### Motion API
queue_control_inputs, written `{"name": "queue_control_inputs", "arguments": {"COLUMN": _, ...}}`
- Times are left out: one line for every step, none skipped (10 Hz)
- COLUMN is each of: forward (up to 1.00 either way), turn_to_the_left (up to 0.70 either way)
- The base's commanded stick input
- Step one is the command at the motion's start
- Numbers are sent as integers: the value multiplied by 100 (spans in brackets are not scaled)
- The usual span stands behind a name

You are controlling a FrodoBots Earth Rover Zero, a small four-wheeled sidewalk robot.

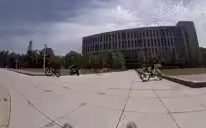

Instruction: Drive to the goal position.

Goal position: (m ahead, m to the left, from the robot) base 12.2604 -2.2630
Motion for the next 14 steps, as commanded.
{"name": "queue_control_inputs", "arguments": {"forward": 45, "turn_to_the_left": -27}}
{"name": "queue_control_inputs", "arguments": {"forward": 45, "turn_to_the_left": -23}}
{"name": "queue_control_inputs", "arguments": {"forward": 45, "turn_to_the_left": 0}}
{"name": "queue_control_inputs", "arguments": {"forward": 45, "turn_to_the_left": 0}}
{"name": "queue_control_inputs", "arguments": {"forward": 45, "turn_to_the_left": -2}}
{"name": "queue_control_inputs", "arguments": {"forward": 45, "turn_to_the_left": -27}}
{"name": "queue_control_inputs", "arguments": {"forward": 45, "turn_to_the_left": -27}}
{"name": "queue_control_inputs", "arguments": {"forward": 45, "turn_to_the_left": -27}}
{"name": "queue_control_inputs", "arguments": {"forward": 45, "turn_to_the_left": -16}}
{"name": "queue_control_inputs", "arguments": {"forward": 45, "turn_to_the_left": 0}}
{"name": "queue_control_inputs", "arguments": {"forward": 45, "turn_to_the_left": 0}}
{"name": "queue_control_inputs", "arguments": {"forward": 45, "turn_to_the_left": 0}}
{"name": "queue_control_inputs", "arguments": {"forward": 45, "turn_to_the_left": 0}}
{"name": "queue_control_inputs", "arguments": {"forward": 45, "turn_to_the_left": 0}}
